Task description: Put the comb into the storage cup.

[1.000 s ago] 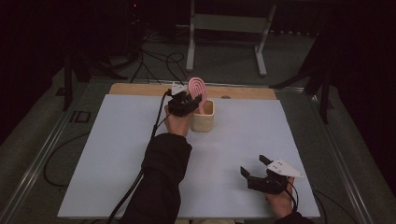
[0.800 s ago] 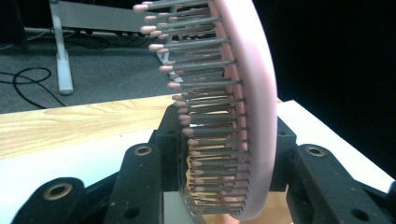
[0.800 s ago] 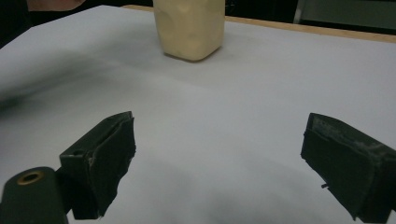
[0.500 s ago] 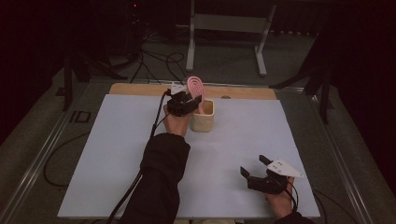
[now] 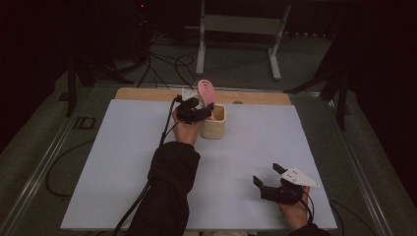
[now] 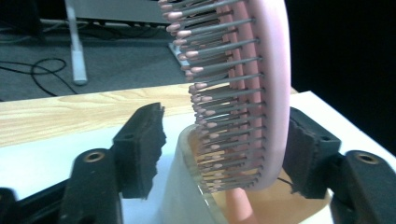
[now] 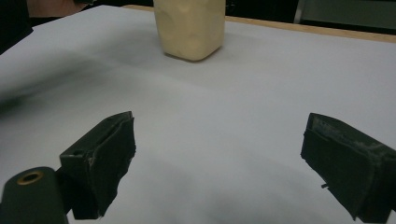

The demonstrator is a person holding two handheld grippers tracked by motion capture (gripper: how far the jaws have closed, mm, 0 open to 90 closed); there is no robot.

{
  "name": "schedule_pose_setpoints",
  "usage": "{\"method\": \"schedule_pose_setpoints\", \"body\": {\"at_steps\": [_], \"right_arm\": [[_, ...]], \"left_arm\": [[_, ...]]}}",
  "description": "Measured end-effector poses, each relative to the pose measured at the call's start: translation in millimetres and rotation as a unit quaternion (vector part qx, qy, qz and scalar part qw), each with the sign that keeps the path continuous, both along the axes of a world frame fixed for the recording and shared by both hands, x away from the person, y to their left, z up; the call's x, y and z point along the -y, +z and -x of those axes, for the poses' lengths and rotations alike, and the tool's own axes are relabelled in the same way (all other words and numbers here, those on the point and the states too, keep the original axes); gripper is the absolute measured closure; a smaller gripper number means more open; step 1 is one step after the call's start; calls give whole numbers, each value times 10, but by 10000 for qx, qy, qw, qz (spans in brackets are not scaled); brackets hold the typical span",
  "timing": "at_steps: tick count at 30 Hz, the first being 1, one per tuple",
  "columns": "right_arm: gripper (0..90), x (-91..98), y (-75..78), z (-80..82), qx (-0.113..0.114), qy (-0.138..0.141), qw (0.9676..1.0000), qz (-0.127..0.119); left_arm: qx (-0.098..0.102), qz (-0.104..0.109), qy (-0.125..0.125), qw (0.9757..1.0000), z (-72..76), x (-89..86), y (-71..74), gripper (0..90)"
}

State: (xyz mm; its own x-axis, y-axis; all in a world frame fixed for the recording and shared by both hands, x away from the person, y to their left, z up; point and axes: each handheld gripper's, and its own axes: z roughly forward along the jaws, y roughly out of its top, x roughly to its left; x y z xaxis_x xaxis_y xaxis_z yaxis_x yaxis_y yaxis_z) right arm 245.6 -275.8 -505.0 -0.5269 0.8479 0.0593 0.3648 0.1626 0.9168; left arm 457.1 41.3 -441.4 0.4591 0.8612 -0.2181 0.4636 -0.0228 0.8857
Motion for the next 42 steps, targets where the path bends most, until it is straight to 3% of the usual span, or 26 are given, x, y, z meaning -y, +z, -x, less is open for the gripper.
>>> {"method": "schedule_pose_setpoints", "body": {"at_steps": [12, 16, 25, 42], "right_arm": [[94, -8, -3, -1, -17, 13, 10000, 8], [95, -11, -4, -1, -23, 20, 10000, 4], [94, -13, -8, -3, -32, 19, 10000, 3], [94, -17, -8, -2, -23, 23, 10000, 15]], "left_arm": [[-25, -250, 177, 9995, 14, 12, -12, 159], [-45, -281, 195, 9994, 14, 16, -13, 147], [-112, -358, 231, 9990, 3, -8, -11, 13], [-181, -371, 45, 9991, 38, -77, 42, 0]]}}
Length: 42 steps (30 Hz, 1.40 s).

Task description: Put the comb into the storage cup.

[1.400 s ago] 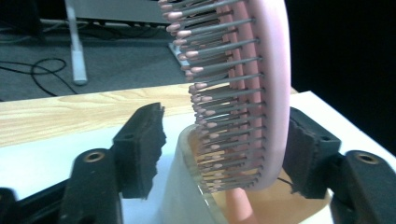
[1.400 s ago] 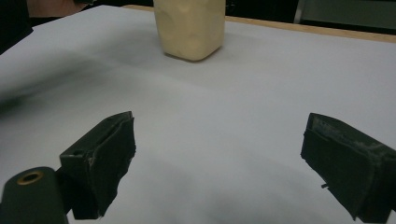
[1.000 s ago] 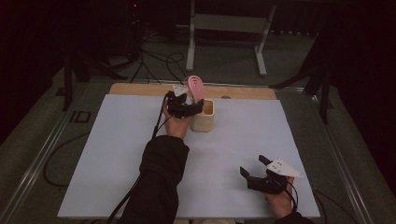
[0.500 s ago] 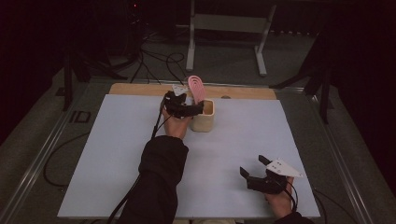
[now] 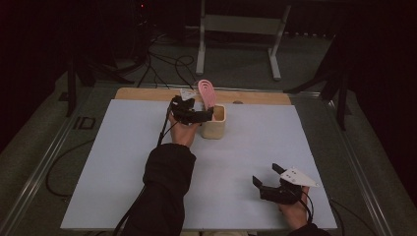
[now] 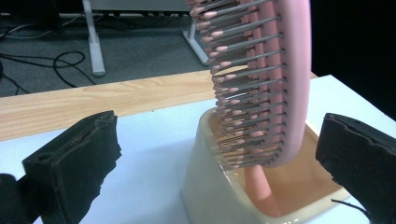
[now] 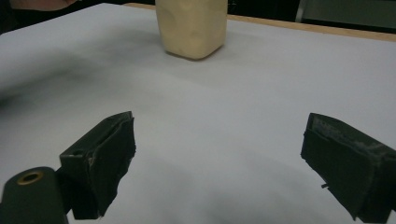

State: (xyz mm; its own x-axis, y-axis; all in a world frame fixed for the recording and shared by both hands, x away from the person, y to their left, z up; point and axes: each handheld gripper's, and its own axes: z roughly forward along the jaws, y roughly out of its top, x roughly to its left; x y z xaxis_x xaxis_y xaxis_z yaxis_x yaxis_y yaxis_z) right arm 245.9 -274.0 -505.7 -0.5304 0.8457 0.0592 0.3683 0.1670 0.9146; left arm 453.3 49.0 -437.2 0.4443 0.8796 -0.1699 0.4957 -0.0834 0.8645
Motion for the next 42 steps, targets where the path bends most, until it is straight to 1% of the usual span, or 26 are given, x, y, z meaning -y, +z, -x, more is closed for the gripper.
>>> {"method": "schedule_pose_setpoints", "body": {"at_steps": [6, 16, 17, 22, 25, 30, 32, 33, 42], "right_arm": [[94, -5, -1, 1, -1, 7, 10000, 4], [94, -12, -3, 1, -6, 18, 10000, 8], [94, -12, -4, 0, -6, 17, 10000, 11], [94, -15, -3, 2, -12, 27, 10000, 20], [94, -13, -2, 2, -16, 23, 10000, 12], [94, -16, -3, 1, -6, 35, 10000, 17], [94, -17, -3, 1, -5, 35, 10000, 18], [94, -17, -3, 1, -5, 34, 10000, 17], [94, -25, -5, 0, -3, 49, 10000, 29]], "left_arm": [[-42, 13, -59, 10000, 9, -38, 35, 0], [-37, 62, -162, 9998, 43, -85, 97, 0], [-35, 50, -216, 9997, 53, -93, 116, 0], [22, 7, -260, 9997, 76, -110, 149, 0], [66, -5, -345, 9994, 106, -133, 180, 0], [87, -47, -400, 9992, 136, -166, 205, 0], [96, -77, -434, 9990, 146, -182, 212, 0], [96, -137, -482, 9987, 158, -196, 220, 0], [122, -151, -548, 9983, 212, -282, 267, 0]]}}
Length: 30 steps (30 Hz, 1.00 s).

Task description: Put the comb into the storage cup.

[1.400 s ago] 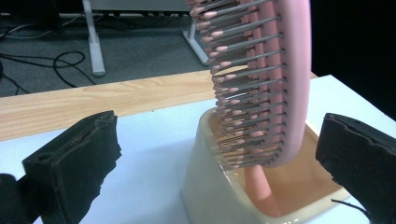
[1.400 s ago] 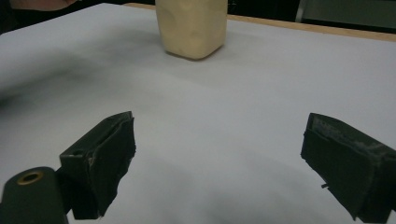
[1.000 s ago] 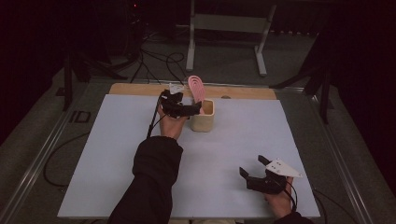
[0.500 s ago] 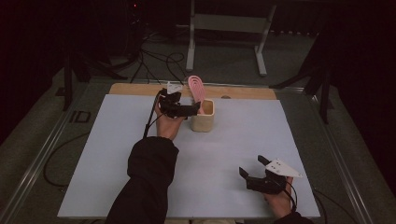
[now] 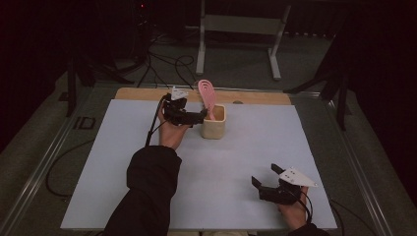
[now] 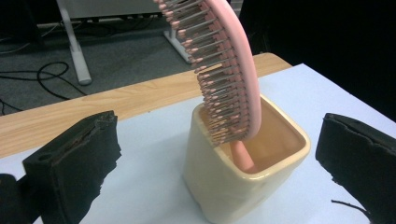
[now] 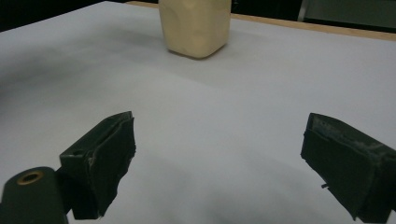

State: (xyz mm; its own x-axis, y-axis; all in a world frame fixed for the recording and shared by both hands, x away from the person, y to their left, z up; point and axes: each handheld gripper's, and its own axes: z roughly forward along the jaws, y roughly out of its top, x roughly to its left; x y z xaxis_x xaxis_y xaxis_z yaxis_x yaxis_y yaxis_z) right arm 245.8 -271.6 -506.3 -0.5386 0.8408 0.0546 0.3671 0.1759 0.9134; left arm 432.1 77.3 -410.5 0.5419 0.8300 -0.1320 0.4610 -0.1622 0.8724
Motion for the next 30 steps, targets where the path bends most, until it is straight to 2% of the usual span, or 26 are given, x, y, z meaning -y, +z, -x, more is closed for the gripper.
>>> {"method": "schedule_pose_setpoints", "body": {"at_steps": [6, 11, 20, 30], "right_arm": [[94, -3, -1, -1, -9, -1, 10000, -1], [94, -3, -1, -1, -13, 0, 10000, -3], [94, -4, -2, -1, -13, 3, 10000, -3], [94, -18, -1, 1, -14, 13, 10000, -2]], "left_arm": [[-30, 27, -15, 10000, 32, -78, 16, 0], [95, -5, 24, 10000, 94, -150, 25, 5], [120, -65, -54, 9999, 168, -248, 24, 2], [150, -97, -93, 9998, 331, -407, 0, 0]]}}
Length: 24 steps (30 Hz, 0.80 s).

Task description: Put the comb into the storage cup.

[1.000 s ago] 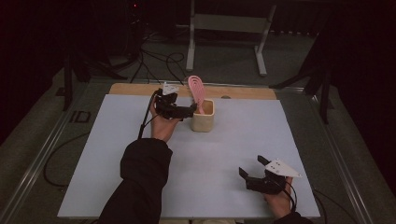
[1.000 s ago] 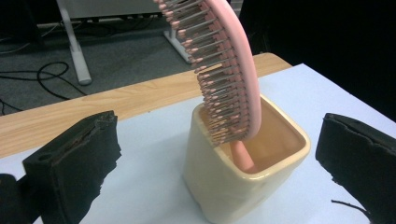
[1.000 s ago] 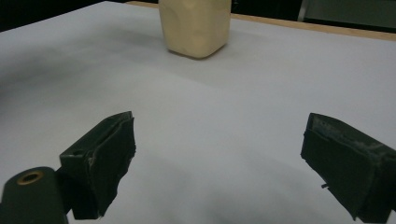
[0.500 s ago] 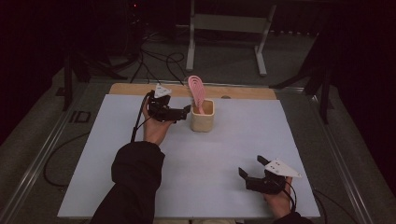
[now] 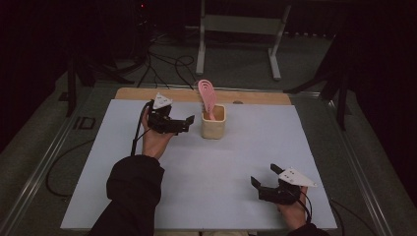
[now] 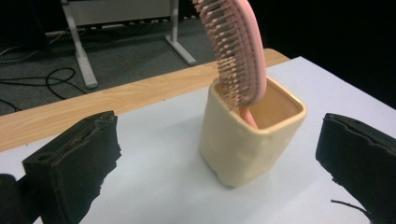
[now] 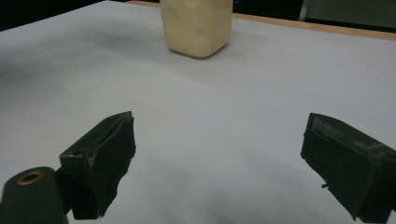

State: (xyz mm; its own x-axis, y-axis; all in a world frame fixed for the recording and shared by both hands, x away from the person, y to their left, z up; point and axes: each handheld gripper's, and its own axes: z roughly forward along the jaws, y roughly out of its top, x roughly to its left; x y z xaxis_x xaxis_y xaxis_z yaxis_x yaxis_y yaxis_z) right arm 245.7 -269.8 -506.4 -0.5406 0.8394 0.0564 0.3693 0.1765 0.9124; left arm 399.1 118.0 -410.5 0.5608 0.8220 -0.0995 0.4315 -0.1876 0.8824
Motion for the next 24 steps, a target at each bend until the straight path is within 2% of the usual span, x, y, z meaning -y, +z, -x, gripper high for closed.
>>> {"method": "schedule_pose_setpoints", "body": {"at_steps": [10, 24], "right_arm": [[94, -9, 1, -1, 18, 24, 10000, 36], [94, -27, 1, 3, 17, 41, 10000, 40]], "left_arm": [[51, -132, -53, 9999, 180, -109, -59, 0], [53, -126, -69, 9999, 426, -311, -179, 0]]}}
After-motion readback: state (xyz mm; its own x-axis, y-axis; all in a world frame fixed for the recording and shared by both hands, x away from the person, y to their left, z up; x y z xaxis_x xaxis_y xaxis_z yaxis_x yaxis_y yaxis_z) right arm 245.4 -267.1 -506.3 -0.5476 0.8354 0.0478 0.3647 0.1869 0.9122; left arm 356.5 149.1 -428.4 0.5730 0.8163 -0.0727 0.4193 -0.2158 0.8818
